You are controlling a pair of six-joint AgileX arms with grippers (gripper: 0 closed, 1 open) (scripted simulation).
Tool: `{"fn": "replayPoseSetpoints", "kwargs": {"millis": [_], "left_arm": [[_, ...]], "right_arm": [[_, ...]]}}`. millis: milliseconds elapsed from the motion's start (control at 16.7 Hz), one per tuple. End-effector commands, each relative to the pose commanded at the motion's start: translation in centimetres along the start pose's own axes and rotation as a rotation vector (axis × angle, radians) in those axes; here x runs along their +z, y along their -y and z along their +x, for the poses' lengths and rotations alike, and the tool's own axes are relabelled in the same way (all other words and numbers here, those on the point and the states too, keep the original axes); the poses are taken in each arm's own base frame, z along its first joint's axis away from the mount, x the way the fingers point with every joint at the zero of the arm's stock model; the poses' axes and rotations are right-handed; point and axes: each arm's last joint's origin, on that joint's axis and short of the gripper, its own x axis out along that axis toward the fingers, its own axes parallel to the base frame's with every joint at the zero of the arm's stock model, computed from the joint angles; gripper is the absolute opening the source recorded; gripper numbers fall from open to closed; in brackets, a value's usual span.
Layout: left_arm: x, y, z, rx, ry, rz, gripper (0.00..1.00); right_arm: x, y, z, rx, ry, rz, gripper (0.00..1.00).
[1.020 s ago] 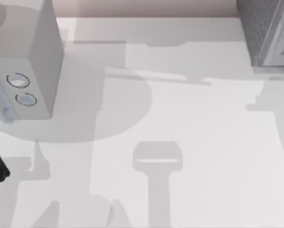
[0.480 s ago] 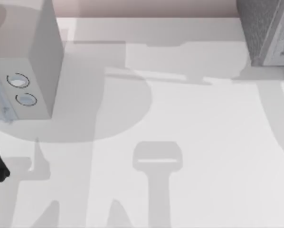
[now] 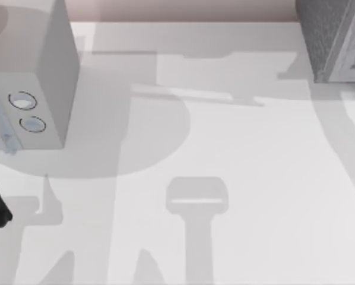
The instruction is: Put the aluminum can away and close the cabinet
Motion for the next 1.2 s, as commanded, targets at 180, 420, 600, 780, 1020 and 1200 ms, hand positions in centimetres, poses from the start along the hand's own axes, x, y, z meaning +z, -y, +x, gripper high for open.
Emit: {"fn": "replayPoseSetpoints", "kwargs": {"millis": [180, 420, 600, 780, 1020, 1200], "left_arm": [[0.0, 0.0, 0.0, 0.0, 0.0, 0.0, 1.0], [0.0, 0.0, 0.0, 0.0, 0.0, 0.0, 1.0], [0.0, 0.0, 0.0, 0.0, 0.0, 0.0, 1.0], [0.0, 0.0, 0.0, 0.0, 0.0, 0.0, 1.0], [0.0, 0.0, 0.0, 0.0, 0.0, 0.0, 1.0], [0.0, 0.0, 0.0, 0.0, 0.0, 0.0, 1.0]], "right_arm": [[0.1, -0.1, 0.2, -0.001, -0.002, -0.001, 0.0], [0.0, 0.0, 0.2, -0.004, -0.002, 0.001, 0.0], [0.5, 0.1, 1.1, -0.015, -0.004, 0.001, 0.0], [1.4, 0.0, 2.5, -0.016, -0.001, 0.001, 0.0], [2.2, -0.3, 4.3, -0.003, -0.001, 0.001, 0.0], [2.6, -0.5, 5.8, 0.008, -0.002, 0.001, 0.0]]}}
